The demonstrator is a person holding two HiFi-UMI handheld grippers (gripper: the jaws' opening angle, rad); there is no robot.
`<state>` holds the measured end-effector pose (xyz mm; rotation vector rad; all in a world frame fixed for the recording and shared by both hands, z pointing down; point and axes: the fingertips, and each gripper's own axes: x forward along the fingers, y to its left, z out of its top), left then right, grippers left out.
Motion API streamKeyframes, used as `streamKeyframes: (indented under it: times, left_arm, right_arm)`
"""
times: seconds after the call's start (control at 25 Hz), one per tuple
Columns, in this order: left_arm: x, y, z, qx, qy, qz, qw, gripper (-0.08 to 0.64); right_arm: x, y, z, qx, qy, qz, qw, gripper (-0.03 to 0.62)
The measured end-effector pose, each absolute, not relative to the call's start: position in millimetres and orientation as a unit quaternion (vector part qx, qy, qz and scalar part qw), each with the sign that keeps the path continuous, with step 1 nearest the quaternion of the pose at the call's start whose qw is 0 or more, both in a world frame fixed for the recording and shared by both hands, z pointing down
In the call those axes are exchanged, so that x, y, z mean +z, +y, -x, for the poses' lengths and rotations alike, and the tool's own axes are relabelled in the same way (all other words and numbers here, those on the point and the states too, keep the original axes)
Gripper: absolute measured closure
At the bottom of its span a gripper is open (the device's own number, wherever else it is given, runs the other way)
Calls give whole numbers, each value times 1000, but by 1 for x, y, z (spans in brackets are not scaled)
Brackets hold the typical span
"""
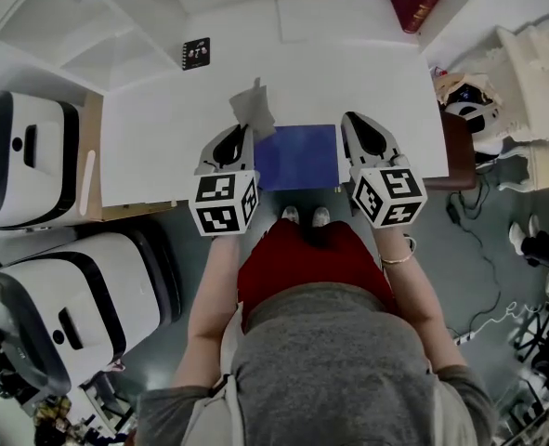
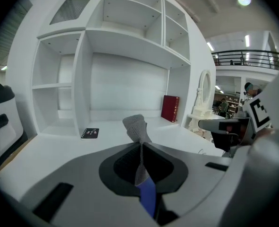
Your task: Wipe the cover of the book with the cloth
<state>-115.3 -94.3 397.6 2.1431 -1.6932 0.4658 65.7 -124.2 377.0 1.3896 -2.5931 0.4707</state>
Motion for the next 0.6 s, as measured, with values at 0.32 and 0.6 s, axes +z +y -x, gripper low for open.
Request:
streamKeyframes:
  times: [0.32, 0.6]
  left_arm:
    - [374, -98, 93, 137, -599, -775, 149, 535]
    - [357, -94, 84, 117, -598, -783, 127, 535]
  right_arm:
    - [360, -119, -76, 137, -869, -470, 67, 565]
    - [343, -114, -78, 116, -872, -472, 62, 565]
